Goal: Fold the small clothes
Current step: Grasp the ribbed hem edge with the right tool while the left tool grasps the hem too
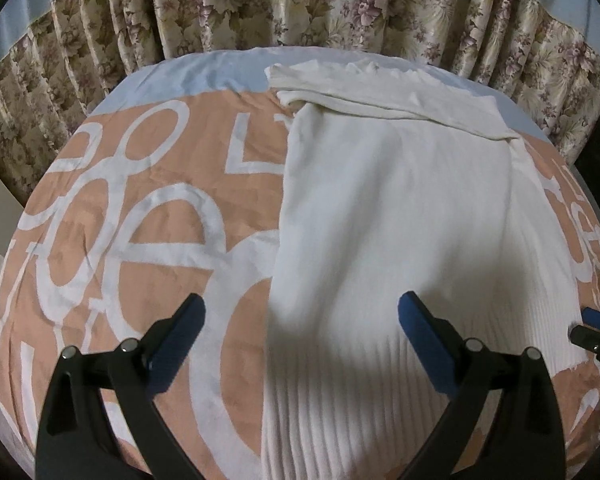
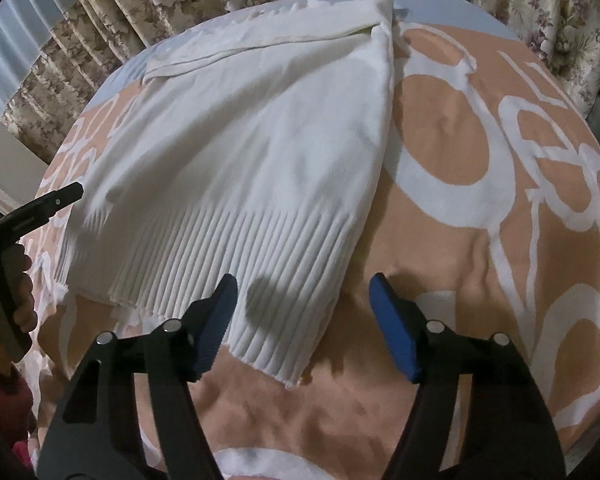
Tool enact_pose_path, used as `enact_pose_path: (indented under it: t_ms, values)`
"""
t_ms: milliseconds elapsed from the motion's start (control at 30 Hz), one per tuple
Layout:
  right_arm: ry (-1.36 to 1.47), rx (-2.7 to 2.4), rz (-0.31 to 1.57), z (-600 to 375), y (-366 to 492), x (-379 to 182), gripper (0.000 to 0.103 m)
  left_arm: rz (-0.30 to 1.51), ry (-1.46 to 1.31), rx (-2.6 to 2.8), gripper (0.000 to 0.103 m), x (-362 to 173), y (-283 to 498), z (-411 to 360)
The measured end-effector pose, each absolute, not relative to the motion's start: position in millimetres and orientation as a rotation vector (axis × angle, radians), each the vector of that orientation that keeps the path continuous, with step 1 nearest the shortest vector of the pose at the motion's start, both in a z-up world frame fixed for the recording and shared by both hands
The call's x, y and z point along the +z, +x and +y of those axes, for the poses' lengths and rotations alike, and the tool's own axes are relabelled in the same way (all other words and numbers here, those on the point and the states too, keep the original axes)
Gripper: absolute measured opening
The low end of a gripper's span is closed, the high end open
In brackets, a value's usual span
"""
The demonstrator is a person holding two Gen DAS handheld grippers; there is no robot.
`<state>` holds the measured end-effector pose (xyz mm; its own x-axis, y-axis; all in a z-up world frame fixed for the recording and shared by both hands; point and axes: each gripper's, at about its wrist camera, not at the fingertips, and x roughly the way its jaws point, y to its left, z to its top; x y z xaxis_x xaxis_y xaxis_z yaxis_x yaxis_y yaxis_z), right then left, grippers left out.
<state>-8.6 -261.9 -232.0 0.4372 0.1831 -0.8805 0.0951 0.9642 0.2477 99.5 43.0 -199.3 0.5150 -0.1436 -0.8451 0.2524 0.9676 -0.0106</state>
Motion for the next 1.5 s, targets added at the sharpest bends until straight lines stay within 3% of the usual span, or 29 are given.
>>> enact_pose_path:
  t_ms: [133, 400, 900, 1067, 1200, 1267, 1300, 1400, 1500]
  values:
    - [0.315, 0.054, 1.136, -265.0, -6.0, -240.0, 0.059, 1.012, 0.126, -0.241, 0.098, -199.4, 94.5, 46.7]
    - [0.318, 0.113, 1.123, -266.2, -4.0, -238.6, 0.015, 1.075, 0.089, -0.278, 0.097, -205.4, 78.0, 54.9]
    - [0.299, 0.126, 1.091, -285.0, -8.2, -228.1, 0.011, 1.174, 0.111, -0.340, 0.097, -223.6, 55.5, 58.7]
    - [0.267, 0.131, 1.100, -281.2, -6.8, -226.9, 0.011, 1.191, 0.135, -0.371, 0.076, -222.9, 52.2, 53.3]
    - [0.266, 0.142, 1.117, -281.3, -4.5, -230.0, 0.011, 1.190, 0.135, -0.396, 0.067, -223.7, 54.7, 51.6]
    - [0.268, 0.146, 1.119, -279.8, -4.7, -229.9, 0.011, 1.178, 0.151, -0.397, 0.052, -223.7, 57.1, 51.1]
    - [0.269, 0.149, 1.118, -279.3, -4.0, -229.2, 0.011, 1.176, 0.151, -0.398, 0.050, -223.4, 58.3, 51.3]
    - [0.265, 0.154, 1.114, -278.3, -0.8, -226.6, 0.011, 1.184, 0.108, -0.433, 0.019, -220.8, 63.2, 54.4]
    - [0.267, 0.162, 1.110, -279.0, 0.8, -224.4, 0.011, 1.202, 0.078, -0.449, 0.016, -220.1, 67.3, 56.6]
